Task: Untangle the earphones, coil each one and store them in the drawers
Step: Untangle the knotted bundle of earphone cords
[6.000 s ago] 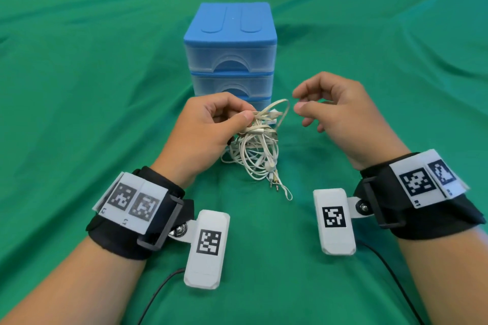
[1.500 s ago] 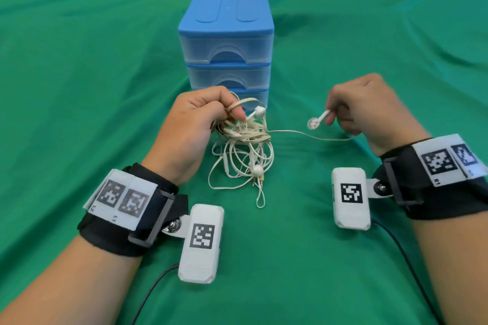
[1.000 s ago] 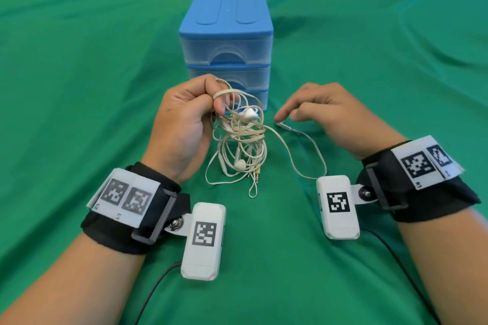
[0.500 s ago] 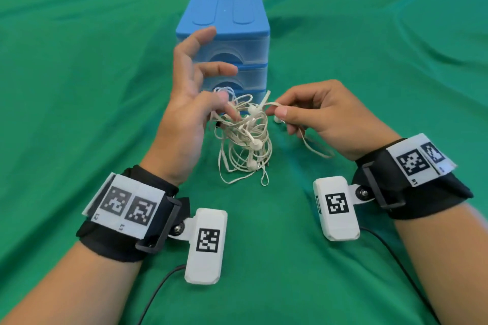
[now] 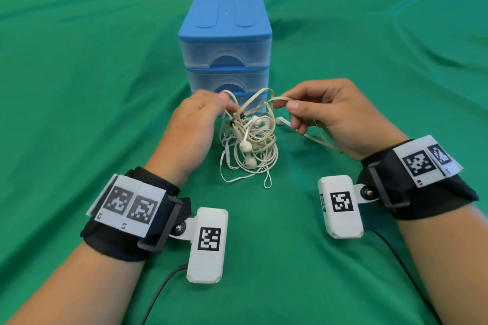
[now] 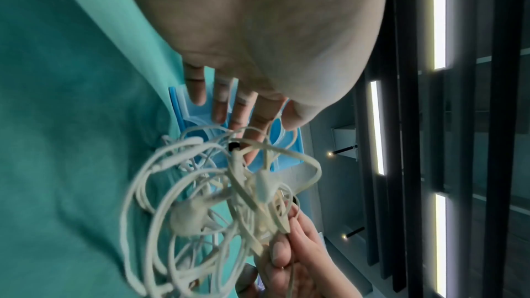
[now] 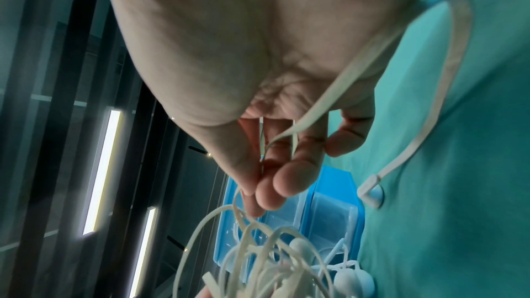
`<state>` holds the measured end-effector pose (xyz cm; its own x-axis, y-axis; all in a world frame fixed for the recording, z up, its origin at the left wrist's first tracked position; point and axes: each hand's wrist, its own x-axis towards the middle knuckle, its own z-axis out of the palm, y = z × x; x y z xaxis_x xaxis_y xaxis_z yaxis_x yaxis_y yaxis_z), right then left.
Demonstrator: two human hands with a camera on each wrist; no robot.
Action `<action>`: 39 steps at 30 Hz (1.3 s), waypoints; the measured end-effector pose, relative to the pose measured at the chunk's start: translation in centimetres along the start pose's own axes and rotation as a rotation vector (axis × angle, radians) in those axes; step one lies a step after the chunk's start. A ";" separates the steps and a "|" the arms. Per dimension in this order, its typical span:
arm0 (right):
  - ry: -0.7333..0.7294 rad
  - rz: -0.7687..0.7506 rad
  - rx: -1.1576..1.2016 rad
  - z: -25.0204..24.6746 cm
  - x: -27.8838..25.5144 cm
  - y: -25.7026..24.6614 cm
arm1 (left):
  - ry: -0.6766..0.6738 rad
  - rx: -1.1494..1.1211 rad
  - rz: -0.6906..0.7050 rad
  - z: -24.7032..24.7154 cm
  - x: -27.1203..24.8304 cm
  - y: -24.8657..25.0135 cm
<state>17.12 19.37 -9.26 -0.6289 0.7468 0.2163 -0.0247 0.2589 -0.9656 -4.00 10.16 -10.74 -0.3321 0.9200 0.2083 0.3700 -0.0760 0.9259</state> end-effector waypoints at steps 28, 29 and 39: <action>-0.090 -0.063 -0.143 0.8 -0.2 -0.8 | -0.148 -0.117 0.164 0.9 -0.7 1.2; -0.066 -0.080 -0.160 0.8 -0.2 -0.9 | -0.150 -0.133 0.166 0.9 -0.7 1.2; -0.059 -0.128 -0.166 0.3 -0.1 -0.9 | 0.017 -0.175 0.166 1.1 -0.4 1.2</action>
<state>16.94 18.91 -8.45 -0.6734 0.6656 0.3217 0.0185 0.4502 -0.8927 -2.53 10.13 -10.08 -0.2940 0.8829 0.3662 0.2650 -0.2928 0.9187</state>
